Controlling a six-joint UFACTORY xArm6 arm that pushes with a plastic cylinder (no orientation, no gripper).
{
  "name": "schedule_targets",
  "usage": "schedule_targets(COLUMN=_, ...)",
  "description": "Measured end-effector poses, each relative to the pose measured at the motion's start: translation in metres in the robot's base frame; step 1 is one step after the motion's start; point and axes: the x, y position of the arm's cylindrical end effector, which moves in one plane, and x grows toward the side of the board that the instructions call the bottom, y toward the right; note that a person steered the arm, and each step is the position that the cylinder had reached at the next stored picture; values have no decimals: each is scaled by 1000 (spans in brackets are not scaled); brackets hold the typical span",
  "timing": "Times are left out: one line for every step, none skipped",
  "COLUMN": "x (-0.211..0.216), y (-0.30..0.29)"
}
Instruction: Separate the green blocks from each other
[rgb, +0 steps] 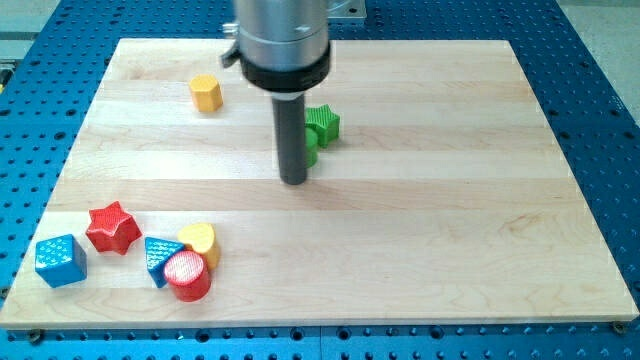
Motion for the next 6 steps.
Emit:
schedule_targets(x=9, y=-35)
schedule_targets(x=-41, y=-13)
schedule_targets(x=-44, y=-8)
schedule_targets(x=-50, y=2)
schedule_targets(x=-75, y=7)
schedule_targets(x=-72, y=7)
